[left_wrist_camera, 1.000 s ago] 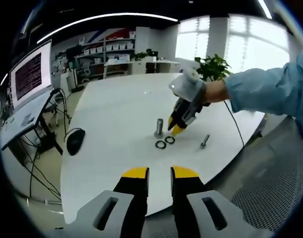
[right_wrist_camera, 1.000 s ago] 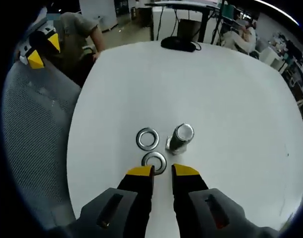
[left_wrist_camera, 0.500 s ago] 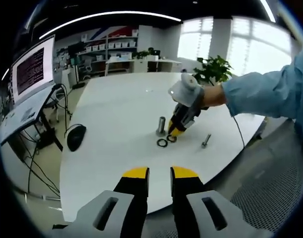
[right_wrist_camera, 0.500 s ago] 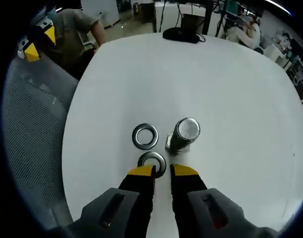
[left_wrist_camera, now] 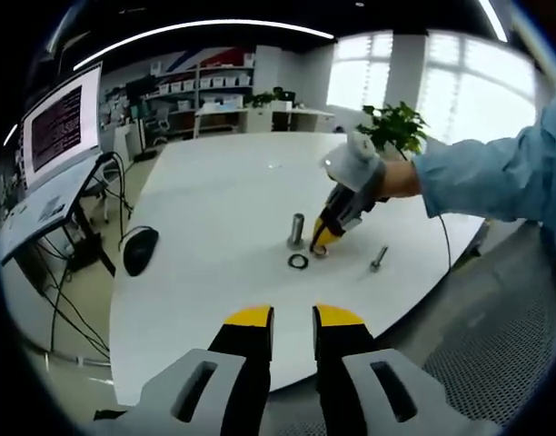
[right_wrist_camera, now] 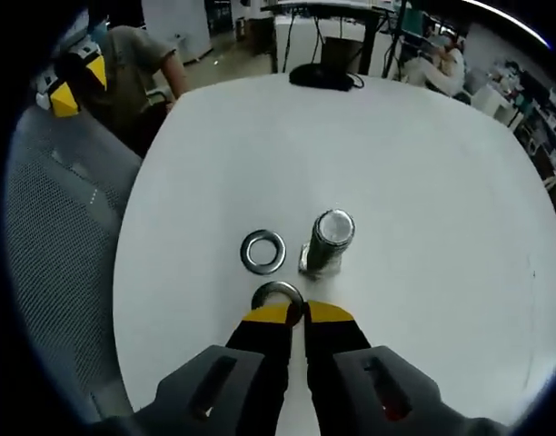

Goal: Place the washer onto the threaded stud by aligning its center hole with the stud, sliding it down to the base, and recovering from edge contact or off-axis alignment until the washer reaches the visible bottom stop.

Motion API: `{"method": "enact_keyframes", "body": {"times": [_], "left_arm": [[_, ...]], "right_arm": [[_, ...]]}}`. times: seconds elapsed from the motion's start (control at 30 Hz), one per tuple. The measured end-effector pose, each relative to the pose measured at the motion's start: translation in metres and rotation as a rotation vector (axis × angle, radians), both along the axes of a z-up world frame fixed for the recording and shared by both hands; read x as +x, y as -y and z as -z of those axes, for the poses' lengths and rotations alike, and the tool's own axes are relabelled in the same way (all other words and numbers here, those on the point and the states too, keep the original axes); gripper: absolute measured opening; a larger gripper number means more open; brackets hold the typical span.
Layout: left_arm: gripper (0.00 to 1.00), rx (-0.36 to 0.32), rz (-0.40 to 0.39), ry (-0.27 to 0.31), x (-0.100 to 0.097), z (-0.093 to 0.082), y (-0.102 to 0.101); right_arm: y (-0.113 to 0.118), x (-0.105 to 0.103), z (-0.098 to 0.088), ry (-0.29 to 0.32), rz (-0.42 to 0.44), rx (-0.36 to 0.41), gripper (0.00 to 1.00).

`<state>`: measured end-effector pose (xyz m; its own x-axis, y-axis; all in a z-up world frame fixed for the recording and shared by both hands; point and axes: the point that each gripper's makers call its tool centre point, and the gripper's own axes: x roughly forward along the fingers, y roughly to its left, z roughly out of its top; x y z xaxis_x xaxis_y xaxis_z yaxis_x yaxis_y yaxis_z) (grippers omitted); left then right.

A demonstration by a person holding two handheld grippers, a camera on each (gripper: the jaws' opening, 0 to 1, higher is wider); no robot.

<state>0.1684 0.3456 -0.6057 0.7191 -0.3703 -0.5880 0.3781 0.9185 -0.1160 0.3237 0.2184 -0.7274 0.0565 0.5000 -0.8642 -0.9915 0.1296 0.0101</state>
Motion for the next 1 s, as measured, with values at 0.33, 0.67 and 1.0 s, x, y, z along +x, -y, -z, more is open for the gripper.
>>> {"method": "enact_keyframes", "body": {"times": [0.33, 0.67, 1.0], "left_arm": [[0.15, -0.001, 0.001, 0.004, 0.000, 0.000, 0.000], [0.15, 0.002, 0.004, 0.006, 0.000, -0.001, 0.001], [0.15, 0.002, 0.006, 0.010, 0.000, -0.001, 0.001]], "right_arm": [[-0.006, 0.003, -0.041, -0.031, 0.134, 0.155, 0.06], [-0.018, 0.019, -0.064, -0.037, 0.347, 0.238, 0.06], [-0.020, 0.032, -0.059, -0.070, 0.476, 0.246, 0.06]]}}
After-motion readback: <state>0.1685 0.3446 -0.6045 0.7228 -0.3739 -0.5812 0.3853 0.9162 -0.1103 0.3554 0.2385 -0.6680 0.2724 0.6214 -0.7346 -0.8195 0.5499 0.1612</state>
